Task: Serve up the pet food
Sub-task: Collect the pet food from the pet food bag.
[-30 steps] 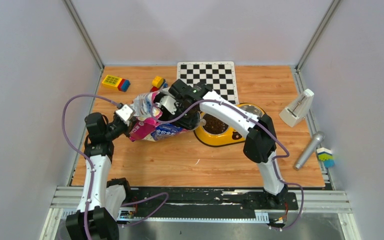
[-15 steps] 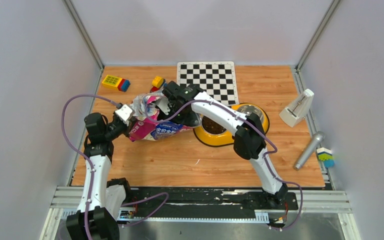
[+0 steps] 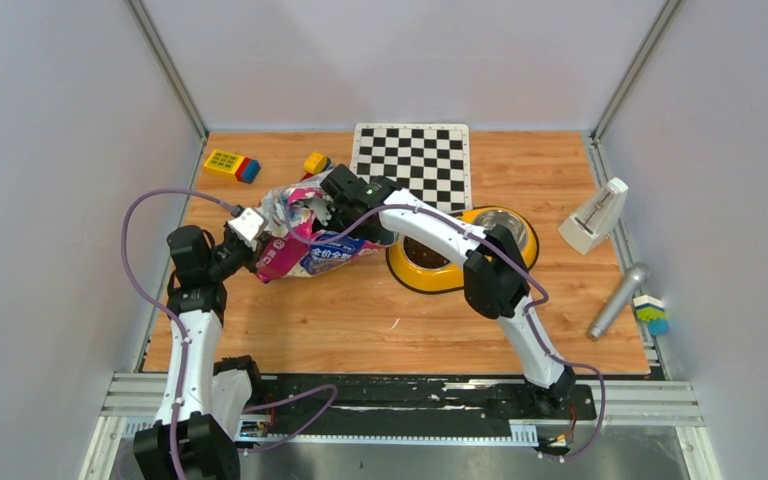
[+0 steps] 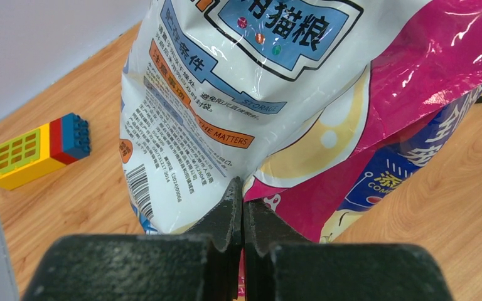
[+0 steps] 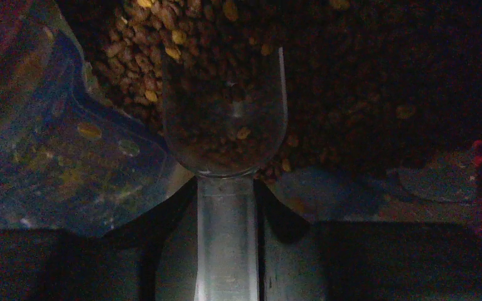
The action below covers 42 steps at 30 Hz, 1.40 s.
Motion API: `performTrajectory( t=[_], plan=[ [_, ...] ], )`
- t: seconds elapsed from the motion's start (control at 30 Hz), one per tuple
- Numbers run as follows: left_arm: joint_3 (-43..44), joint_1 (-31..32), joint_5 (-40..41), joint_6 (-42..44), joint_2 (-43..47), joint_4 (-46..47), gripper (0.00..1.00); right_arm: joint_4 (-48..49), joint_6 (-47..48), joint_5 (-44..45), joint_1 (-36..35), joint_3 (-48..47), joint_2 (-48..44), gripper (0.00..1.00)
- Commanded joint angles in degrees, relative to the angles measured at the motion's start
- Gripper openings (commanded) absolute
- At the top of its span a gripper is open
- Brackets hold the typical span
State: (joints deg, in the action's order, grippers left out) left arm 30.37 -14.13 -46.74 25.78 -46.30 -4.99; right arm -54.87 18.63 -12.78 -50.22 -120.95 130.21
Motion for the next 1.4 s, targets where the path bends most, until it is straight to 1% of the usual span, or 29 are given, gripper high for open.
performTrajectory(
  t=[0.0, 0.3, 0.57, 0.9, 1.37],
  plan=[
    [0.01, -0.37, -1.49, -0.57, 0.68, -1.42, 0.00, 10.68, -2.22, 2.23, 0.28, 3.70, 3.80, 0.00],
    [0.07, -0.42, -1.46, -0.60, 0.81, -1.67, 0.00, 16.61, -5.31, 0.48, 0.37, 7.18, 0.54, 0.00],
    [0.00, -0.46, -1.29, -0.57, 0.53, -1.38, 0.00, 20.05, -6.34, -0.98, 0.95, 11.16, -5.39, 0.00],
    [0.03, -0.66, -1.06, -0.73, 0.17, -1.28, 0.00, 25.28, -8.06, -2.67, 1.30, 17.10, -15.06, 0.00],
    [0.13, -0.72, -1.03, -0.71, 0.17, -1.28, 0.00, 27.92, -8.60, -3.75, 1.70, 21.90, -24.69, 0.00]
  ],
)
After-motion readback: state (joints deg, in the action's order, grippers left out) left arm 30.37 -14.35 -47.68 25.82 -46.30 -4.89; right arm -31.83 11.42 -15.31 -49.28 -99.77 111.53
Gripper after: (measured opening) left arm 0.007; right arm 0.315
